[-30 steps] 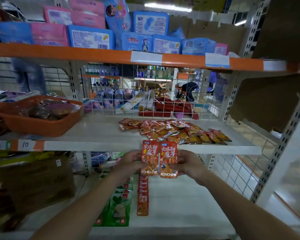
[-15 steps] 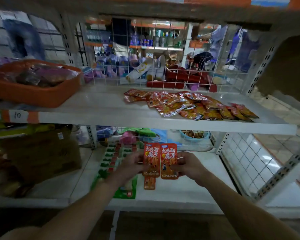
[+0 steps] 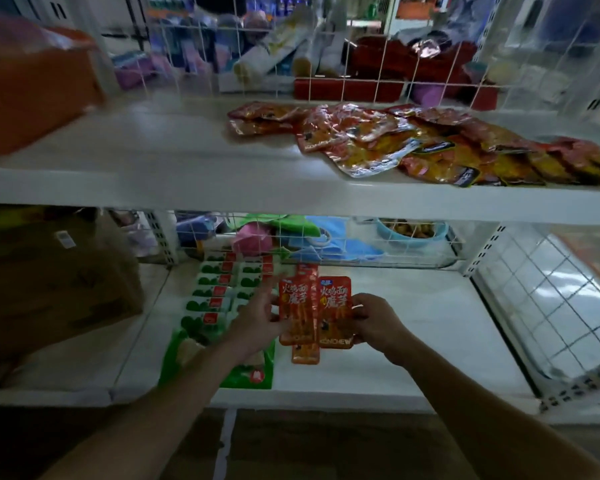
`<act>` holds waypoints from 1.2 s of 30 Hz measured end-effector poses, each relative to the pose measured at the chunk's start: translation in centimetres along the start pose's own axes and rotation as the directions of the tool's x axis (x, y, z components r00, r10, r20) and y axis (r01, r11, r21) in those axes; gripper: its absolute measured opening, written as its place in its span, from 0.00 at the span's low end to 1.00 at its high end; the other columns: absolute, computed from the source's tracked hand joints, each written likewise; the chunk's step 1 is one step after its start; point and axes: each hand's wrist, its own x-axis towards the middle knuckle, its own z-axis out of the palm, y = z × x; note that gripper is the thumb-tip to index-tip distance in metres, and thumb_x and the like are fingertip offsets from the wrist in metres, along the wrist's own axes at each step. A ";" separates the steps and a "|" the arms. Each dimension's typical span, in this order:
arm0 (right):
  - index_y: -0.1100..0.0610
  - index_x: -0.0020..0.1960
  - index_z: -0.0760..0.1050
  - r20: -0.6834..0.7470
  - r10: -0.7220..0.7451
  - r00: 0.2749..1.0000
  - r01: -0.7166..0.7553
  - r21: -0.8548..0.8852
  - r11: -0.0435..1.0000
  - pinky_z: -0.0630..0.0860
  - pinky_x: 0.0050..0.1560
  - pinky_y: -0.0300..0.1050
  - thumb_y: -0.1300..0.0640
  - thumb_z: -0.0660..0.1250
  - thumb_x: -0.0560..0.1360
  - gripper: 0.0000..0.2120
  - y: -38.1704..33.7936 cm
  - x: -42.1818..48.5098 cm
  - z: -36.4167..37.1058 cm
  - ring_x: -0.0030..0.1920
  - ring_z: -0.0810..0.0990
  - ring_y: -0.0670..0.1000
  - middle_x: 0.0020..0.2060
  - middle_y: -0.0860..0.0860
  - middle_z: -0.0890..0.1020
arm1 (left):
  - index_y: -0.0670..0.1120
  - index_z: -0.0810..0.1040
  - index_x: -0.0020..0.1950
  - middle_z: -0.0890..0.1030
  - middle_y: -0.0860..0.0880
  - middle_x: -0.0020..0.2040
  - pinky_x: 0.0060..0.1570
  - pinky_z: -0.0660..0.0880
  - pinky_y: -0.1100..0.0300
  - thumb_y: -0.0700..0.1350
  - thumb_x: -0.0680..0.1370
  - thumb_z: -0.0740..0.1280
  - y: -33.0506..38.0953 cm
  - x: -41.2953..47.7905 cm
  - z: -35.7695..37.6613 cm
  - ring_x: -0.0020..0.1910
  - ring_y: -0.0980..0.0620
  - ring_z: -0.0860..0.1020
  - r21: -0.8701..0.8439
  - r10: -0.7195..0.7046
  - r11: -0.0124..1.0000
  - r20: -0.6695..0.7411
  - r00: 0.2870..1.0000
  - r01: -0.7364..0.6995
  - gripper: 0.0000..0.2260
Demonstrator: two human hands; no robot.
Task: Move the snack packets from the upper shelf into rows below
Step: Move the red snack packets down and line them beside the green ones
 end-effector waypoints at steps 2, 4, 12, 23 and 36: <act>0.61 0.56 0.76 -0.010 0.013 1.000 -0.012 0.014 1.000 0.85 0.41 0.52 0.67 0.70 0.74 0.12 1.0 1.8 0.4 0.45 0.86 0.56 0.48 0.58 0.84 | 0.62 0.67 0.71 0.73 0.59 0.59 0.36 0.75 0.75 0.36 0.75 0.73 -1.4 1.3 0.3 0.48 0.68 0.75 0.058 -0.006 0.998 0.016 1.000 0.005 0.32; 0.60 0.55 0.76 -0.019 0.018 1.000 -0.017 0.029 0.999 0.85 0.42 0.54 0.67 0.71 0.74 0.11 1.8 3.6 0.7 0.45 0.86 0.56 0.48 0.58 0.84 | 0.63 0.69 0.71 0.72 0.56 0.65 0.40 0.77 0.72 0.38 0.74 0.74 -3.1 2.6 0.6 0.51 0.66 0.76 0.103 -0.009 0.995 0.024 1.000 0.007 0.32; 0.60 0.57 0.75 -0.048 0.081 0.996 -0.078 0.068 0.995 0.81 0.34 0.40 0.67 0.71 0.75 0.12 6.4 7.8 2.0 0.45 0.85 0.51 0.48 0.56 0.84 | 0.74 0.63 0.62 0.74 0.57 0.66 0.61 0.74 0.45 0.47 0.71 0.77 -9.1 5.6 3.5 0.60 0.56 0.75 0.369 -0.098 0.926 0.020 0.995 0.083 0.33; 0.57 0.58 0.73 -0.028 0.149 0.988 -0.149 0.021 0.989 0.80 0.34 0.36 0.64 0.70 0.76 0.13 11.2 7.1 2.4 0.46 0.83 0.47 0.50 0.52 0.82 | 0.64 0.63 0.72 0.72 0.55 0.71 0.61 0.76 0.53 0.42 0.74 0.74 -11.9 6.1 6.2 0.69 0.52 0.73 0.491 -0.100 0.869 0.067 0.993 0.054 0.33; 0.57 0.59 0.72 -0.002 0.163 0.987 -0.162 0.004 0.987 0.80 0.36 0.38 0.63 0.70 0.76 0.12 11.9 6.2 2.6 0.47 0.84 0.50 0.49 0.52 0.83 | 0.61 0.63 0.75 0.70 0.56 0.72 0.66 0.74 0.48 0.43 0.75 0.72 -11.7 6.2 7.3 0.71 0.51 0.70 0.617 -0.067 0.786 0.004 0.998 0.050 0.33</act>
